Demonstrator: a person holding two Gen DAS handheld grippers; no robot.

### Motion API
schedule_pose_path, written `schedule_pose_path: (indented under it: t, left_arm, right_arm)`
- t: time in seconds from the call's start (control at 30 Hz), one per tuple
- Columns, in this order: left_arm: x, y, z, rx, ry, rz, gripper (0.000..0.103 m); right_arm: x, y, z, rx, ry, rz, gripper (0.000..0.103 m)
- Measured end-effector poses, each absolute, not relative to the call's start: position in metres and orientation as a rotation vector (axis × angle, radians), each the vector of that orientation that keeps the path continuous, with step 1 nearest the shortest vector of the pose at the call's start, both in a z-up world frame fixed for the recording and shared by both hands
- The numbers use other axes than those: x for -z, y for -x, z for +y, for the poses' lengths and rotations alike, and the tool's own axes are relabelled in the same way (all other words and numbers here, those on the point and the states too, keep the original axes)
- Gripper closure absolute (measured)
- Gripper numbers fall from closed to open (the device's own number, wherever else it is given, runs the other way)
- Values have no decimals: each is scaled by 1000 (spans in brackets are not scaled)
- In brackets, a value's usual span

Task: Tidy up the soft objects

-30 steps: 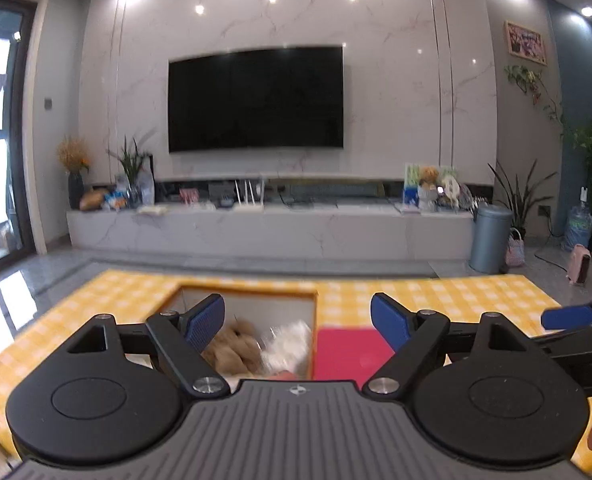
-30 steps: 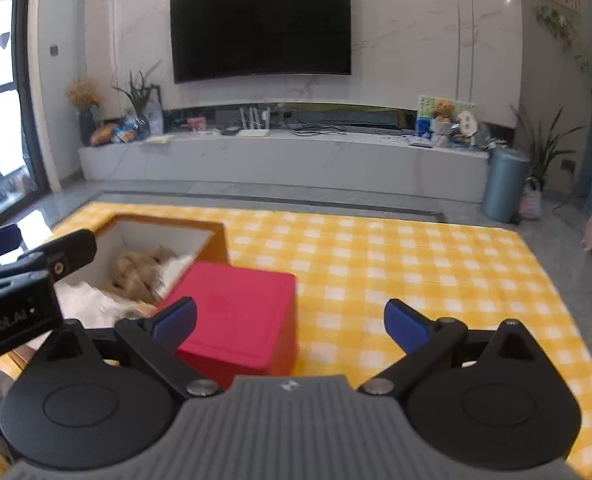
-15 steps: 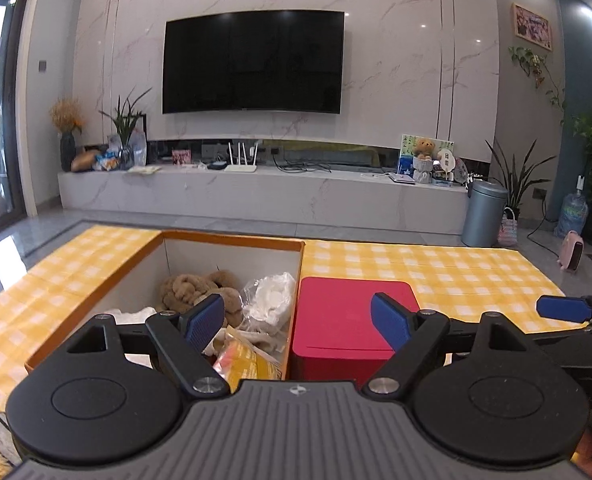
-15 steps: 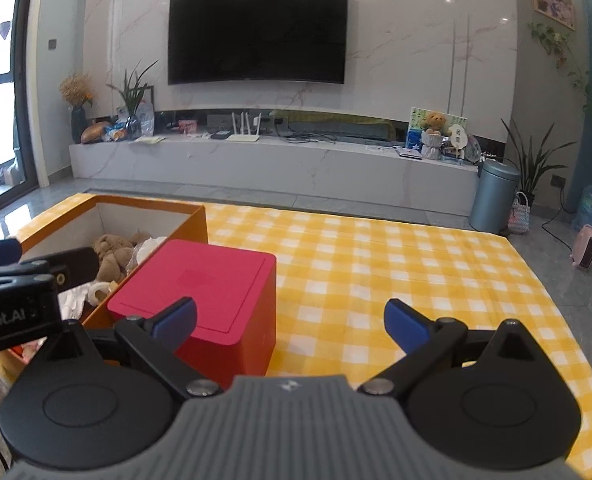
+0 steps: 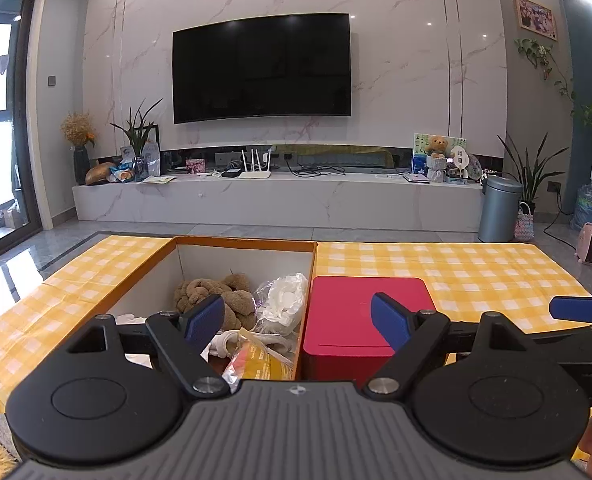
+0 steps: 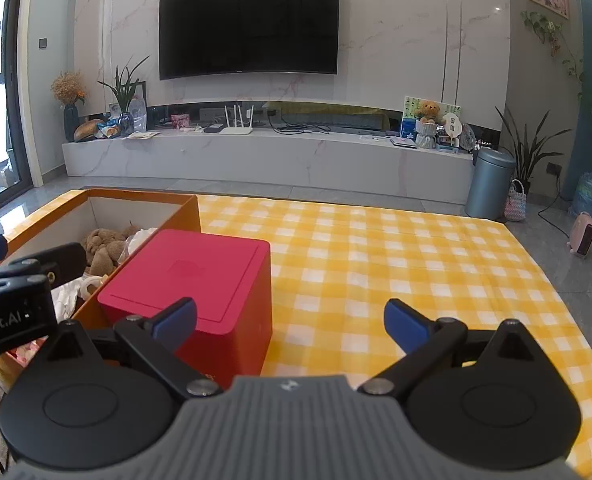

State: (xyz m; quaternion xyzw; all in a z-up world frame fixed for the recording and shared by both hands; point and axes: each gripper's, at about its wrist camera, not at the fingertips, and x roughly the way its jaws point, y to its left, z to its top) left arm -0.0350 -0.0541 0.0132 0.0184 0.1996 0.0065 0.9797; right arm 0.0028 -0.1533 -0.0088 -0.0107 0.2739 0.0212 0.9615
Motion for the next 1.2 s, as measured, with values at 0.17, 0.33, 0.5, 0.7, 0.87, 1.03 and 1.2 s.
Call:
schedule_pose_path:
  t: [0.17, 0.33, 0.5, 0.7, 0.87, 1.03, 1.2]
  left_arm:
    - [-12, 36, -57, -11, -39, 405, 6]
    - [-12, 35, -56, -12, -38, 405, 6]
    - [-11, 35, -56, -18, -25, 413, 6]
    - [-9, 34, -53, -11, -1, 427, 6]
    - [-9, 34, -53, -14, 1, 431, 6]
    - [-9, 34, -54, -13, -4, 431, 6]
    - [-7, 34, -53, -15, -2, 439, 6]
  right_arm:
    - [12, -4, -154, -35, 25, 565, 5]
    - [12, -3, -154, -34, 29, 564, 5]
    - [12, -3, -153, -32, 35, 564, 5]
    - [12, -3, -153, -38, 30, 568, 5]
    - [12, -3, -154, -38, 31, 570, 5]
    - [12, -3, -154, -39, 33, 574, 5]
    - [15, -4, -154, -39, 33, 581, 5]
